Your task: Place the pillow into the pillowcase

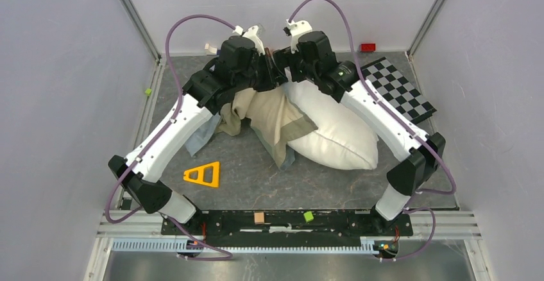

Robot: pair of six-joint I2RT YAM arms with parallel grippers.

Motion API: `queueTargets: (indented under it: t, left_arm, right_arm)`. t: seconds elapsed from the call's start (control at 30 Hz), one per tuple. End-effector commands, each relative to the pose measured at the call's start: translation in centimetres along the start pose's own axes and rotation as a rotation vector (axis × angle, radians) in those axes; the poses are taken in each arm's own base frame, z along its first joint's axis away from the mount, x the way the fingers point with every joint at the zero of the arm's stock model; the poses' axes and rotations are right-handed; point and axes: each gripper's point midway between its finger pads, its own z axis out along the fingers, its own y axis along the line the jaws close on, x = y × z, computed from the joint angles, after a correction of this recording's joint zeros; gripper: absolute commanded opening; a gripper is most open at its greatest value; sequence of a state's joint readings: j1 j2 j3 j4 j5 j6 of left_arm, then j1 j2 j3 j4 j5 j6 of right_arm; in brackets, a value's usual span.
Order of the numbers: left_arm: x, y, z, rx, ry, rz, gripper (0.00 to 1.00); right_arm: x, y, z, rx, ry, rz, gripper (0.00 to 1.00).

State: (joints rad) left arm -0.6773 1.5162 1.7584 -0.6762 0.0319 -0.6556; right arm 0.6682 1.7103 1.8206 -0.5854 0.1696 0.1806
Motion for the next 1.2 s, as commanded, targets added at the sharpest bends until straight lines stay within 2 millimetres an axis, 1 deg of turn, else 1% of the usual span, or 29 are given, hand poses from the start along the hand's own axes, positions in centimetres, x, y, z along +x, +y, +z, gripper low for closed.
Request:
queueTargets:
  t: [0.0, 0.03, 0.07, 0.13, 0.17, 0.2, 0.23, 0.27, 0.33, 0.4, 0.47, 0.5, 0.57, 0.63, 0.67, 0.77, 0.83, 0.93, 1.0, 1.03, 1.07, 1.1, 1.13, 1.17]
  left_arm:
    - [-1.6, 1.0, 0.0, -0.055, -0.038, -0.093, 0.02]
    - [-1.8, 1.1, 0.0, -0.064, -0.046, -0.093, 0.02]
    - [-1.9, 1.2, 0.0, -0.069, -0.048, -0.095, 0.02]
    - [-1.9, 1.3, 0.1, -0.073, -0.049, -0.1, 0.02]
    - [-1.9, 1.4, 0.2, -0.075, -0.049, -0.101, 0.02]
    - [-1.9, 1.5, 0.2, -0.08, -0.049, -0.103, 0.02]
    - [-1.9, 1.6, 0.3, -0.083, -0.047, -0.104, 0.02]
    - [-1.8, 1.7, 0.3, -0.085, -0.046, -0.104, 0.02]
    - [-1.7, 1.8, 0.5, -0.087, -0.041, -0.107, 0.02]
    - [-1.5, 1.8, 0.8, -0.084, -0.031, -0.111, 0.02]
    - [-1.3, 1.8, 1.0, -0.081, -0.024, -0.116, 0.03]
    - [-1.3, 1.8, 1.1, -0.082, -0.021, -0.118, 0.02]
    - [-1.3, 1.8, 1.0, -0.084, -0.025, -0.118, 0.02]
    - [-1.5, 1.8, 0.8, -0.084, -0.032, -0.115, 0.02]
    - [-1.5, 1.8, 0.8, -0.084, -0.033, -0.114, 0.02]
    - [-1.5, 1.8, 0.8, -0.085, -0.032, -0.112, 0.02]
    - [-1.4, 1.7, 0.9, -0.081, -0.029, -0.111, 0.02]
    - [-1.5, 1.6, 0.8, -0.075, -0.028, -0.106, 0.02]
    - [-1.6, 1.5, 0.5, -0.068, -0.032, -0.101, 0.02]
    - [-1.7, 1.3, 0.3, -0.064, -0.034, -0.095, 0.03]
    - [-1.8, 1.0, 0.0, -0.048, -0.034, -0.09, 0.02]
    - [-2.0, 0.5, -0.5, -0.026, -0.036, -0.082, 0.03]
    - [-2.3, 0.0, -1.2, -0.011, -0.046, -0.074, 0.02]
    - [-2.7, -0.6, -2.0, 0.008, -0.056, -0.059, 0.03]
  right_arm:
    - [-6.2, 0.3, -8.4, -0.073, -0.225, -0.061, 0.98]
    - [-5.6, 0.1, -9.1, -0.075, -0.226, -0.081, 0.98]
    - [-5.3, -0.1, -10.4, -0.079, -0.236, -0.096, 0.98]
    - [-3.4, -0.6, -12.1, -0.063, -0.221, -0.148, 0.98]
    - [-1.8, -1.0, -12.6, -0.046, -0.204, -0.182, 0.98]
    - [-0.8, -1.3, -13.7, -0.044, -0.207, -0.204, 0.98]
    - [0.6, -1.6, -14.4, -0.047, -0.198, -0.222, 0.98]
    - [2.0, -1.9, -14.7, -0.046, -0.185, -0.237, 0.98]
    - [3.6, -2.6, -15.9, -0.036, -0.178, -0.247, 0.98]
    - [4.1, -3.4, -17.0, -0.008, -0.209, -0.23, 0.98]
    - [4.2, -3.5, -17.8, -0.01, -0.224, -0.224, 0.98]
    - [4.2, -3.3, -17.9, -0.023, -0.217, -0.228, 0.98]
    - [5.3, -3.6, -17.6, -0.011, -0.154, -0.251, 0.98]
    - [7.8, -3.9, -16.9, -0.01, -0.058, -0.301, 0.98]
    - [9.2, -3.6, -16.5, -0.03, -0.016, -0.324, 0.98]
    - [13.1, -1.6, -15.8, -0.085, 0.075, -0.387, 0.98]
    - [14.9, -0.9, -15.3, -0.071, 0.113, -0.42, 0.98]
    - [16.7, -0.9, -14.4, -0.037, 0.154, -0.454, 0.98]
    - [17.5, -1.3, -13.5, 0.003, 0.174, -0.473, 0.98]
    - [17.5, -1.8, -13.0, 0.042, 0.177, -0.482, 0.98]
    - [17.0, -2.0, -12.7, 0.076, 0.18, -0.485, 0.9]
    - [16.2, -1.9, -12.6, 0.086, 0.184, -0.484, 0.76]
    - [14.4, -1.2, -12.6, 0.069, 0.165, -0.467, 0.56]
    - [12.0, 0.1, -13.0, 0.028, 0.12, -0.435, 0.27]
